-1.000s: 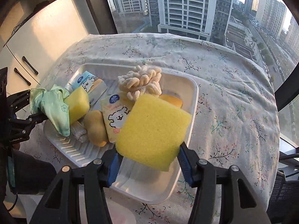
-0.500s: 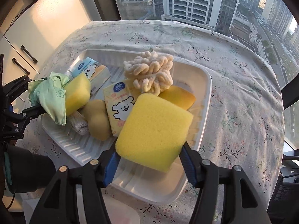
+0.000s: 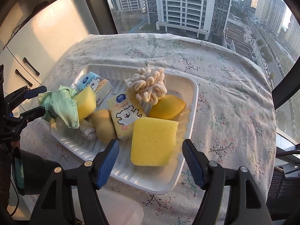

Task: Organize soft objects
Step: 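Open both grippers to release the cloth and sponge into the tray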

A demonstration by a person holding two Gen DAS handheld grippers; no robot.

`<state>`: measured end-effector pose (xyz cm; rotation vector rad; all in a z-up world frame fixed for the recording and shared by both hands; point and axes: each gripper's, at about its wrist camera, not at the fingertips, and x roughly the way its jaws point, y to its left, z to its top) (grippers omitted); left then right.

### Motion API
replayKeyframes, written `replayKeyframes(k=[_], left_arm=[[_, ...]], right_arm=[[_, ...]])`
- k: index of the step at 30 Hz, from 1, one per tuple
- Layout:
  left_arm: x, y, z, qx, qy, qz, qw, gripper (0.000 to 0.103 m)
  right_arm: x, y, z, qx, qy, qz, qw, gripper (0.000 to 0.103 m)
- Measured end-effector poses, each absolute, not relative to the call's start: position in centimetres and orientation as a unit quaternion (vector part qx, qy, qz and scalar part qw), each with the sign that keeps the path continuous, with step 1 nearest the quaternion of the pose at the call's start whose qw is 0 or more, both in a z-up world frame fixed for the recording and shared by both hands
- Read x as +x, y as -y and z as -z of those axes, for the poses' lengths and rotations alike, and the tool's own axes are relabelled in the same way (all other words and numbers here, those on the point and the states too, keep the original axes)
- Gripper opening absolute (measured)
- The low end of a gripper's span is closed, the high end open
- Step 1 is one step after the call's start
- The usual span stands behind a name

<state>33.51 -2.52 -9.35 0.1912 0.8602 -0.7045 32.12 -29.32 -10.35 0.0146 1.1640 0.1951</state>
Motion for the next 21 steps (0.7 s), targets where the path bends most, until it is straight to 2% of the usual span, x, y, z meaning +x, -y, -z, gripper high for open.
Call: replayKeyframes(k=[13, 21], left_arm=[[33.0, -3.5, 8.9, 0.068, -0.390, 0.182, 0.900, 0.063], [28.2, -6.6, 9.3, 0.044, -0.385, 0.155, 0.909, 0.063]], right_arm=[[28.4, 35.9, 10.3, 0.058, -0.524, 0.015, 0.849, 0.072], [21.6, 37.9, 11.4, 0.092, -0.512, 0.054, 0.852, 0.072]])
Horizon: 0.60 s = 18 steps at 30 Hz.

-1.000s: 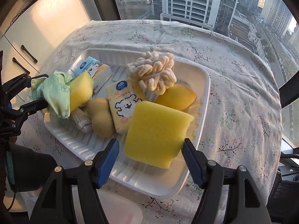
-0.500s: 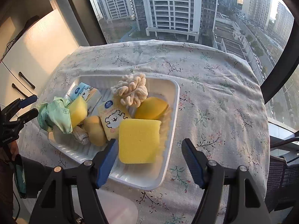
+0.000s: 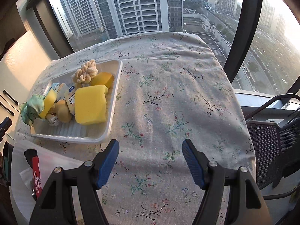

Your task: Organize soft objects

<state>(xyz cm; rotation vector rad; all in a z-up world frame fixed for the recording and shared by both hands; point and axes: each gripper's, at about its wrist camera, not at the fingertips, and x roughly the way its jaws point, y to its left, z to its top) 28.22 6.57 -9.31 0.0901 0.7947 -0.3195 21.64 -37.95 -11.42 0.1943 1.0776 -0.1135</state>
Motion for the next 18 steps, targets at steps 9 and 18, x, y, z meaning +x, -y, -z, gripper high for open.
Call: replayKeyframes(k=[9, 18], left_arm=[[20.0, -8.4, 10.3, 0.024, -0.376, 0.122, 0.918, 0.063], [12.4, -8.1, 11.8, 0.022, -0.370, 0.101, 0.923, 0.063]], right_arm=[[12.1, 36.3, 12.3, 0.097, -0.486, 0.073, 0.865, 0.072], [4.2, 33.0, 12.6, 0.112, -0.467, 0.066, 0.874, 0.073]])
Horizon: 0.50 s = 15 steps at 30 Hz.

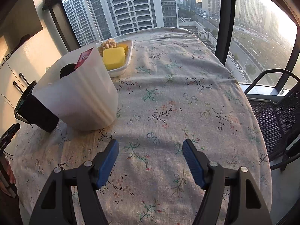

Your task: Organize soft objects

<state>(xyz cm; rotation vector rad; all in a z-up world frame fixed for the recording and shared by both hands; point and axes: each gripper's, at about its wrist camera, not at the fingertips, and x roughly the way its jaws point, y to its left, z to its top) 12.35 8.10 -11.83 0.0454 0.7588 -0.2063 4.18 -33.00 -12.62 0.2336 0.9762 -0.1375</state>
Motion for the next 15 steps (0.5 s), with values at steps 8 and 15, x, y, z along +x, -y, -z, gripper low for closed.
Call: replayKeyframes(k=[8, 15], left_arm=[[6.9, -5.4, 11.9, 0.008, -0.372, 0.120, 0.920, 0.063], [3.5, -3.5, 10.2, -0.043, -0.365, 0.113, 0.923, 0.078]], right_arm=[[-0.2, 28.5, 13.0, 0.117, -0.458, 0.059, 0.879, 0.077], [-2.2, 24.4, 11.6, 0.154, -0.453, 0.037, 0.877, 0.090]])
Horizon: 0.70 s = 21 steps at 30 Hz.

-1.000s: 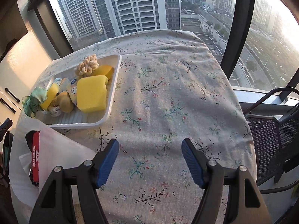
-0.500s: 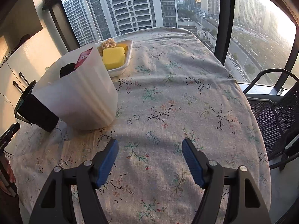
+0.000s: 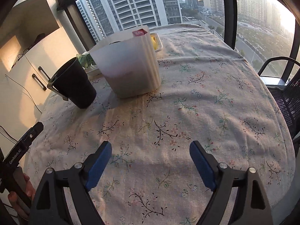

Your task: Organize soft objects

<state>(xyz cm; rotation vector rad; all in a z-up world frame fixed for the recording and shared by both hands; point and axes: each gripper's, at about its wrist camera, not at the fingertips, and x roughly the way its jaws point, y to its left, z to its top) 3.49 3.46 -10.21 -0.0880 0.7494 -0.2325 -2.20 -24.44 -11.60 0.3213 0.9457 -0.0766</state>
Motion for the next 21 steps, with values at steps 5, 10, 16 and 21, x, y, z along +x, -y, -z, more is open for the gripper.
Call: replayKeyframes(k=[5, 10, 16, 21], left_arm=[[2.1, -2.2, 9.0, -0.075, -0.373, 0.114, 0.918, 0.078], [1.1, -0.7, 7.4, -0.063, -0.379, 0.109, 0.917, 0.078], [0.0, 0.9, 4.4, -0.010, -0.381, 0.086, 0.920, 0.078], [-0.7, 1.5, 1.2, 0.026, -0.370, 0.079, 0.925, 0.091]], right_arm=[[-3.5, 22.0, 8.9, 0.148, -0.429, 0.048, 0.890, 0.098], [-4.3, 21.0, 6.3, 0.128, -0.417, 0.073, 0.897, 0.101], [-5.0, 20.5, 3.0, 0.097, -0.408, 0.110, 0.901, 0.103], [-5.1, 20.9, 0.4, 0.081, -0.402, 0.149, 0.900, 0.103]])
